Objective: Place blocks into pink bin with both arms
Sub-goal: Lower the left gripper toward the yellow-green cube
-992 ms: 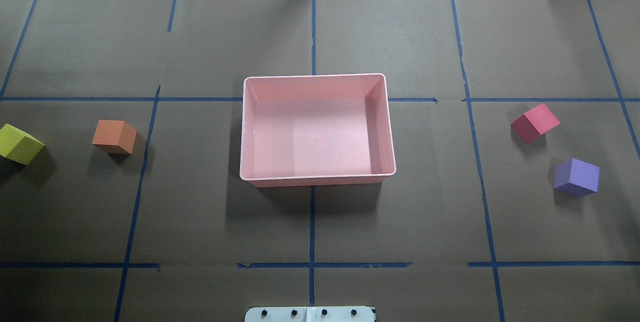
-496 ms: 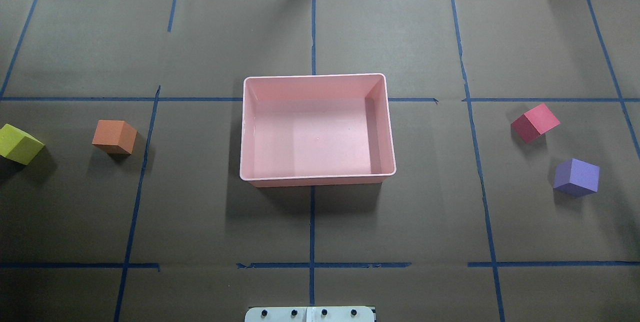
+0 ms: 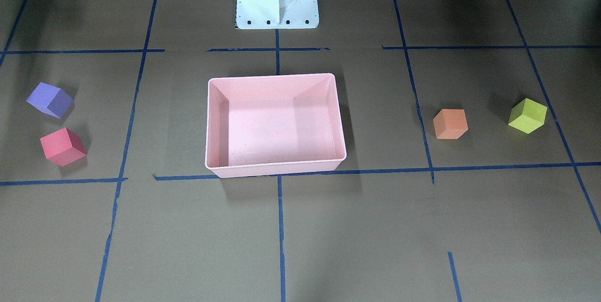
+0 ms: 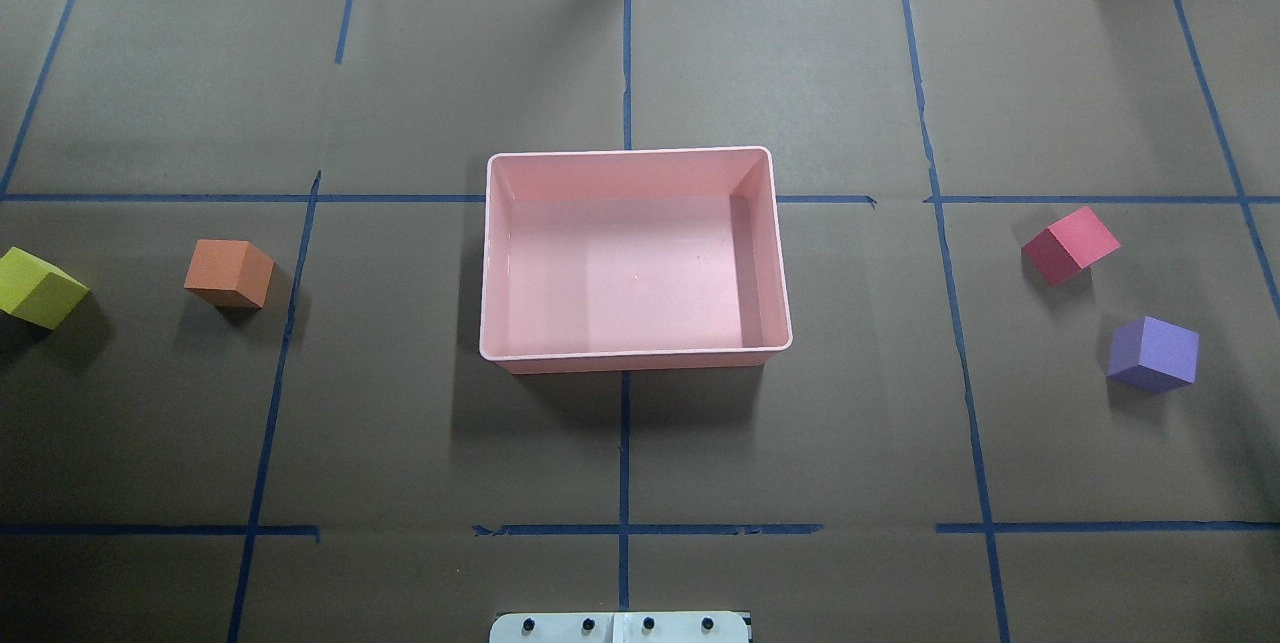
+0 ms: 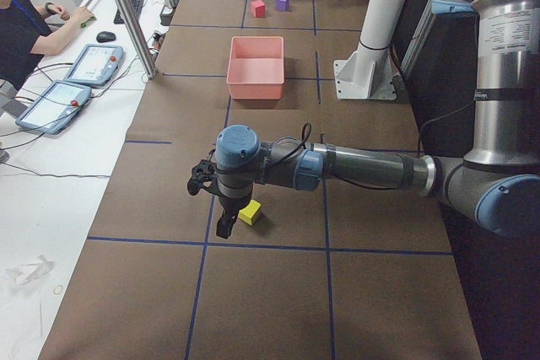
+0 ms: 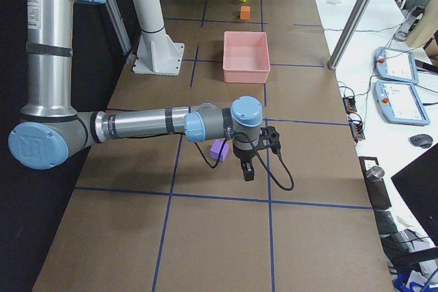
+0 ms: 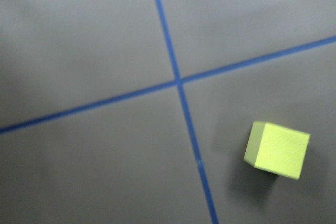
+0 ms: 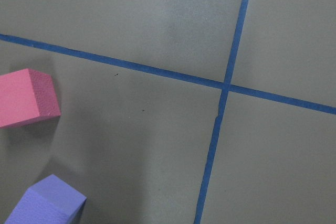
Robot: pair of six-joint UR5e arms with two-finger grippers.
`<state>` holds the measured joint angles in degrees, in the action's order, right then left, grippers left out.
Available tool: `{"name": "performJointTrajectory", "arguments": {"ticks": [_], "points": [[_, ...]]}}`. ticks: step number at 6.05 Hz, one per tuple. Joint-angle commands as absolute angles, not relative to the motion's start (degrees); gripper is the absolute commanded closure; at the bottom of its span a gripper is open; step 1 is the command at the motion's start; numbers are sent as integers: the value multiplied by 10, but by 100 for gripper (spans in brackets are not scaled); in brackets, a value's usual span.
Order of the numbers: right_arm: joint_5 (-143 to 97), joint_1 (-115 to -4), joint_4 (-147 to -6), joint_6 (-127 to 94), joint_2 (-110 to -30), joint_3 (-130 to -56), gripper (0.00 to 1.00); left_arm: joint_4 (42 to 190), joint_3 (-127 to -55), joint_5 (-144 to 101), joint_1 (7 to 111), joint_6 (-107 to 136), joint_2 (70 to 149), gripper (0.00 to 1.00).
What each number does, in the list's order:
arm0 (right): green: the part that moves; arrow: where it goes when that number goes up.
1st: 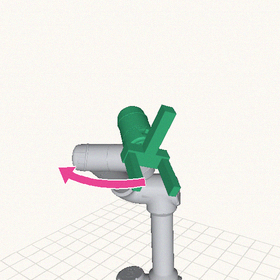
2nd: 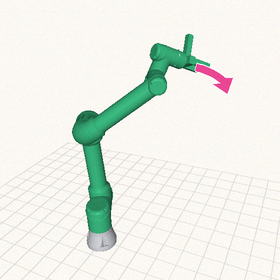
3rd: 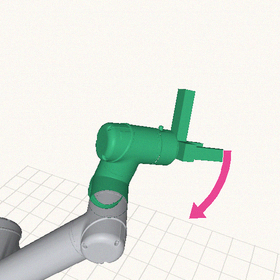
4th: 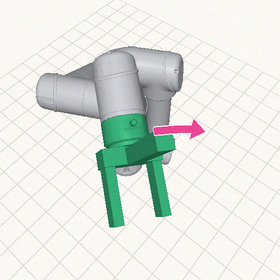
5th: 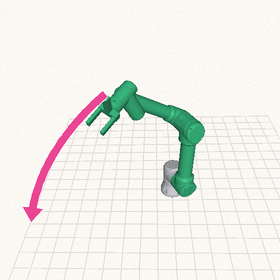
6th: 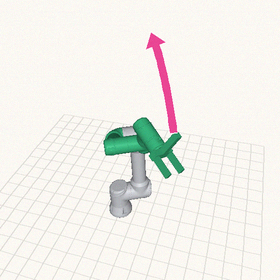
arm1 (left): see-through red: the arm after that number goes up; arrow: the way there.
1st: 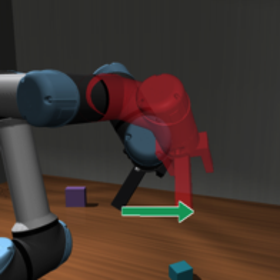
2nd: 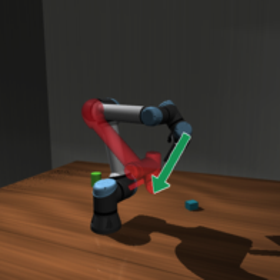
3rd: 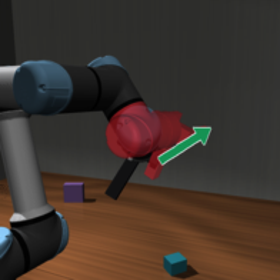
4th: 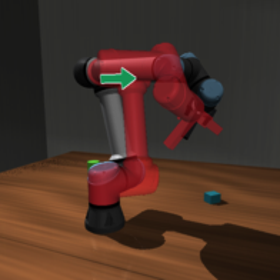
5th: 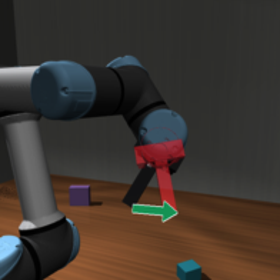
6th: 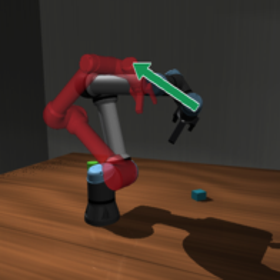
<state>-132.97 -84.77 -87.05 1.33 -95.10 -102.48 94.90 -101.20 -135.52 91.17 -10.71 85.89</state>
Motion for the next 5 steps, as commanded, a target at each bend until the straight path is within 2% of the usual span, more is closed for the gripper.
{"name": "performJointTrajectory", "arguments": {"ticks": [1, 2, 4, 5], "points": [[-1332, -843, -869, 13, -951, -1025, 0, 1026, -999, -1403, 803, -105, 850, 0], [-1332, -842, -869, 13, -951, -1025, 0, 1054, -978, -1397, 767, -104, 853, 0], [-1331, -837, -869, 13, -951, -1025, 0, 1213, -887, -1390, 737, -24, 870, 0], [-1331, -836, -869, 13, -951, -1025, 0, 1256, -877, -1327, 697, 26, 871, 0]]}}
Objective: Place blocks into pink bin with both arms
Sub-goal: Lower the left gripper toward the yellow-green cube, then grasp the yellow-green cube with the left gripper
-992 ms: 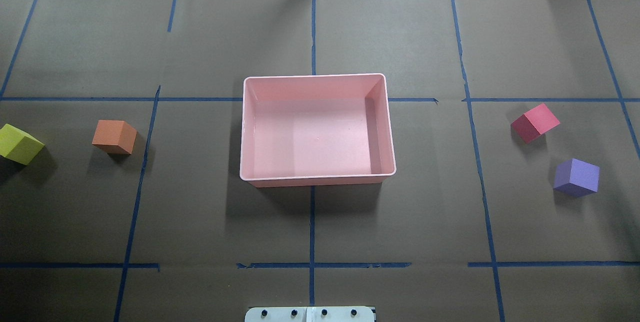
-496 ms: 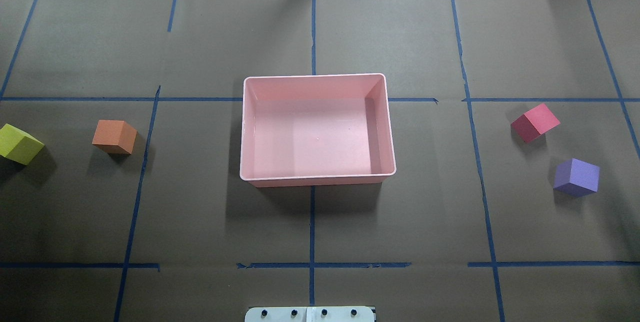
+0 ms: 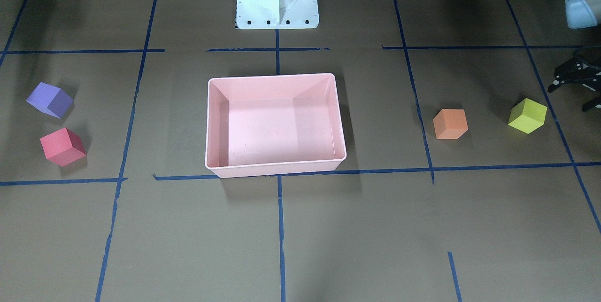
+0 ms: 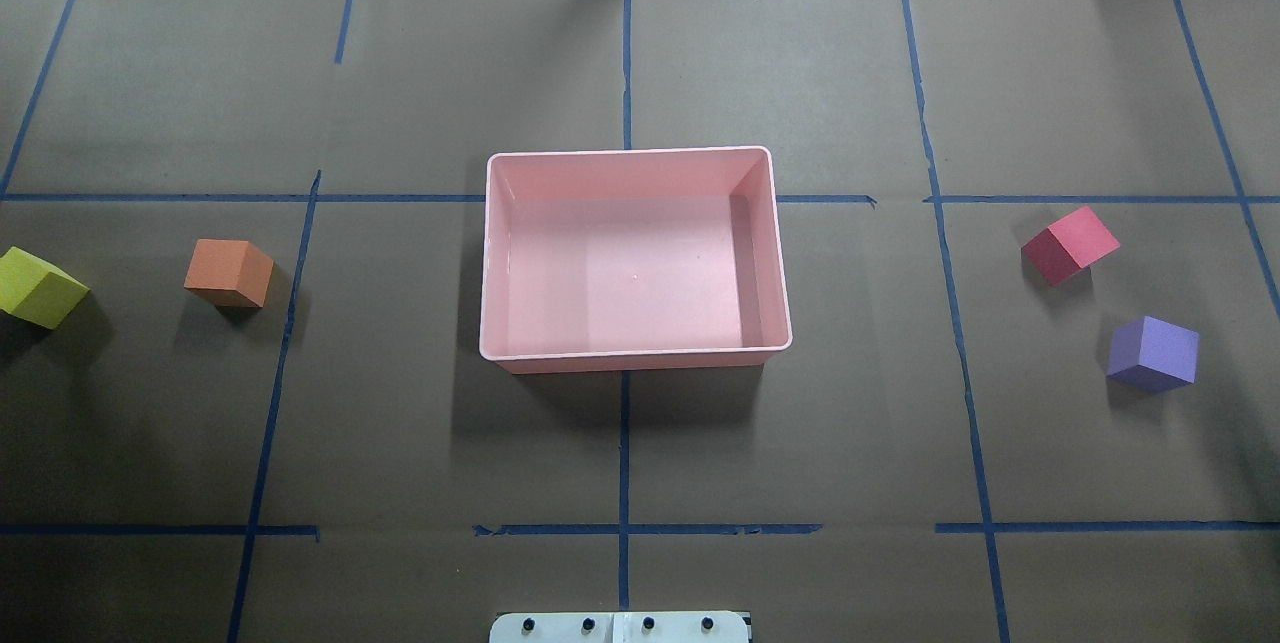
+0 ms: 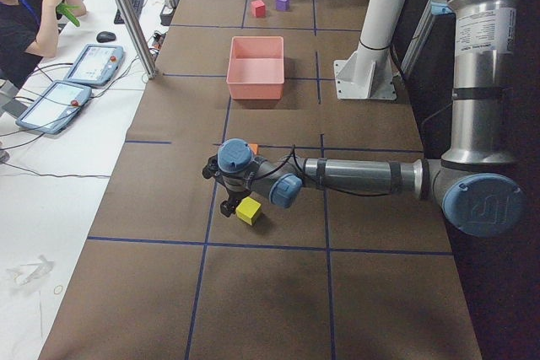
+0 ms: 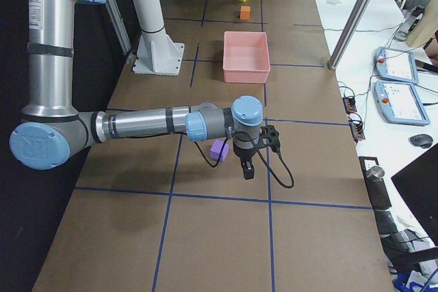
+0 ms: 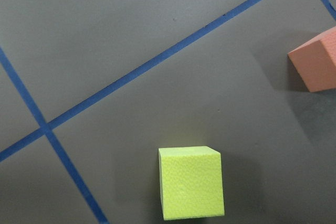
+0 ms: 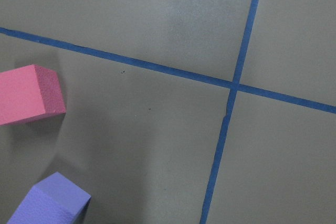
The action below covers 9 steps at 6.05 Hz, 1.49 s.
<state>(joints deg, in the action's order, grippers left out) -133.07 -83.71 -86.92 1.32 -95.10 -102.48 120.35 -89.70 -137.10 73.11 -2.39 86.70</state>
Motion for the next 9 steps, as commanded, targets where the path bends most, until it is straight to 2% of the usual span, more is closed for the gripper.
{"name": "performJointTrajectory", "arguments": {"ticks": [1, 6, 7, 8, 9], "points": [[-1331, -836, -869, 13, -951, -1024, 0, 1259, -872, -1310, 676, 39, 872, 0], [-1332, -836, -870, 13, -954, -1021, 0, 1260, -840, -1309, 623, 87, 875, 0], [-1332, -836, -870, 13, -956, -1021, 0, 1259, -839, -1309, 623, 88, 879, 5], [-1332, -836, -869, 13, -956, -1021, 0, 1259, -839, -1309, 623, 99, 882, 53], [-1332, -836, -869, 13, -956, -1022, 0, 1259, -843, -1309, 623, 103, 889, 56]]}}
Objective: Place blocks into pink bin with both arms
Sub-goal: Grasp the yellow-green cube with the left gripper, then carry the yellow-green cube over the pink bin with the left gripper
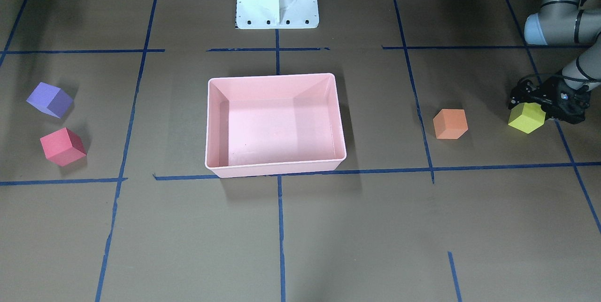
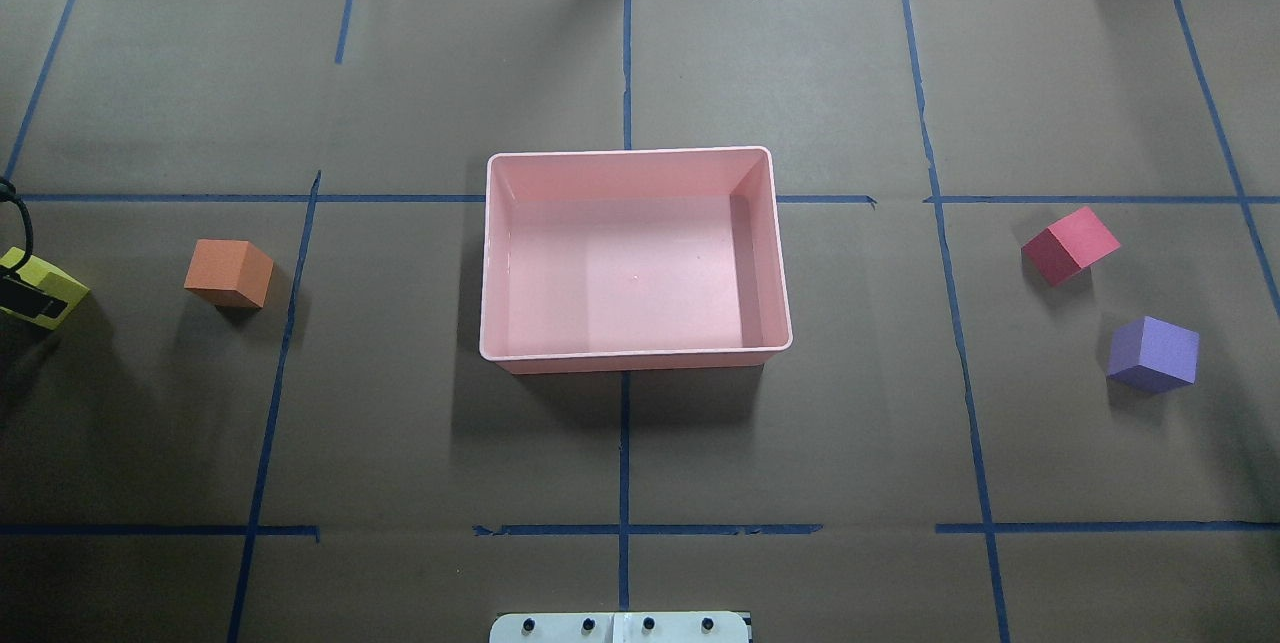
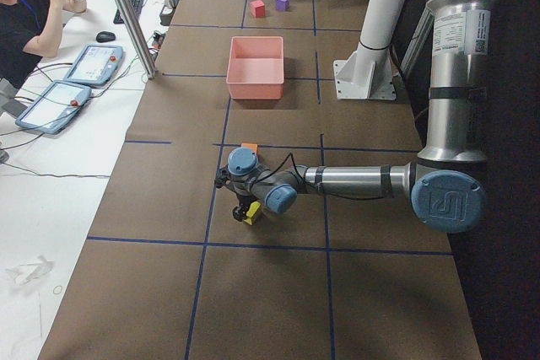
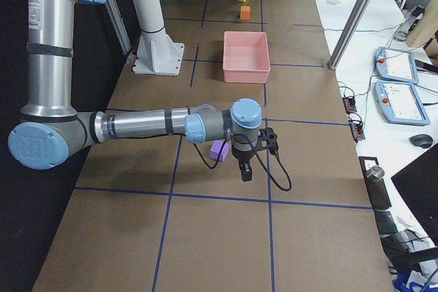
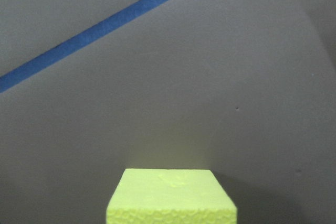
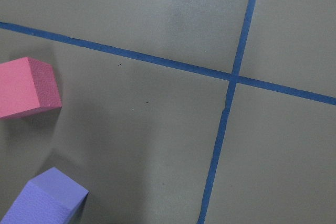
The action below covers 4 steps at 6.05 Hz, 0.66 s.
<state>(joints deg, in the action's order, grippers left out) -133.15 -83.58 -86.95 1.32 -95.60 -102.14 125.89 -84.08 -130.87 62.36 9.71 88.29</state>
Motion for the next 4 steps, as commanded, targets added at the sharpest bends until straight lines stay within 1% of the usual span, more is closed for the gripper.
{"name": "performJointTrajectory", "arguments": {"ticks": [1, 2, 3, 4], "points": [[-1332, -836, -870, 13, -956, -1022, 0, 1259, -848, -1309, 624, 104, 905, 57], [-1332, -836, -869, 13, -955, -1022, 0, 1249, -883, -1309, 630, 105, 925, 57], [-1332, -836, -869, 13, -955, -1022, 0, 1211, -918, -1309, 650, 106, 951, 54], [-1332, -836, -869, 12, -955, -1022, 0, 1069, -974, -1308, 663, 107, 1010, 53]]}}
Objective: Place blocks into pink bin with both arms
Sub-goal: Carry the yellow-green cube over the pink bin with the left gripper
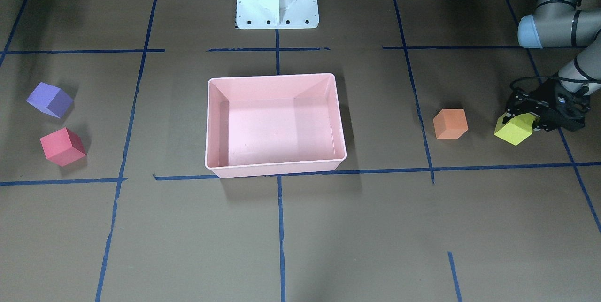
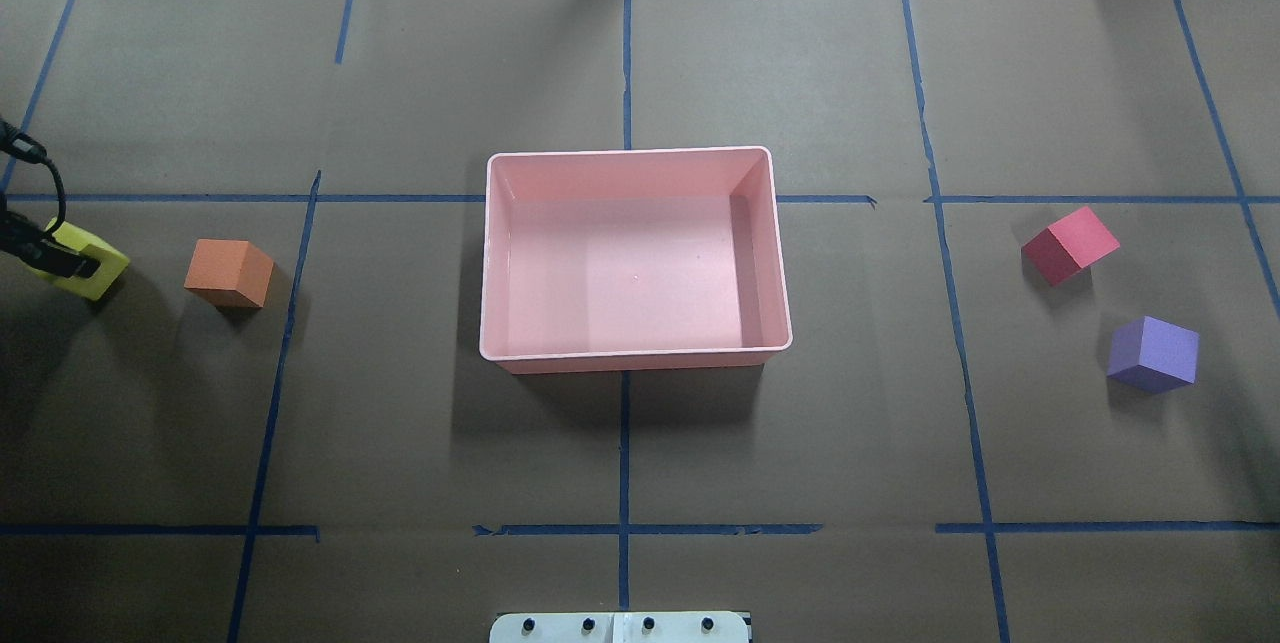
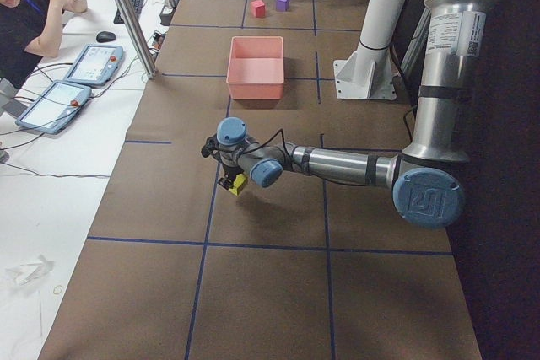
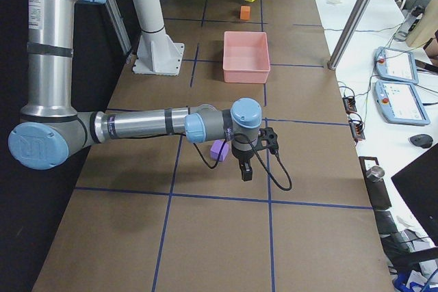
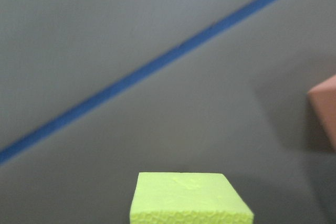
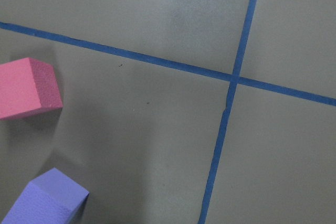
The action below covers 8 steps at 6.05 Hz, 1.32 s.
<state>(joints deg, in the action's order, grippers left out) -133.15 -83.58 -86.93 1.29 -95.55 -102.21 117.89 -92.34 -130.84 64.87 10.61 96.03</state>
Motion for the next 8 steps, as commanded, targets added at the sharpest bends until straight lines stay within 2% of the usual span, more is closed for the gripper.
{"name": "performJointTrajectory", "arguments": {"ticks": [1, 3, 6, 7, 8], "points": [[-1332, -836, -869, 12, -955, -1022, 0, 938, -1028, -1307, 662, 151, 1073, 53], [-1332, -836, -869, 8, -952, -1022, 0, 895, -1043, -1301, 606, 313, 1162, 52], [-1332, -835, -869, 7, -951, -1022, 0, 891, -1021, -1197, 425, 583, 1292, 51], [-1332, -835, -869, 7, -951, -1022, 0, 882, -1018, -1168, 391, 615, 1309, 40], [-1332, -834, -869, 7, -951, -1022, 0, 880, -1018, -1156, 372, 616, 1310, 0]]}}
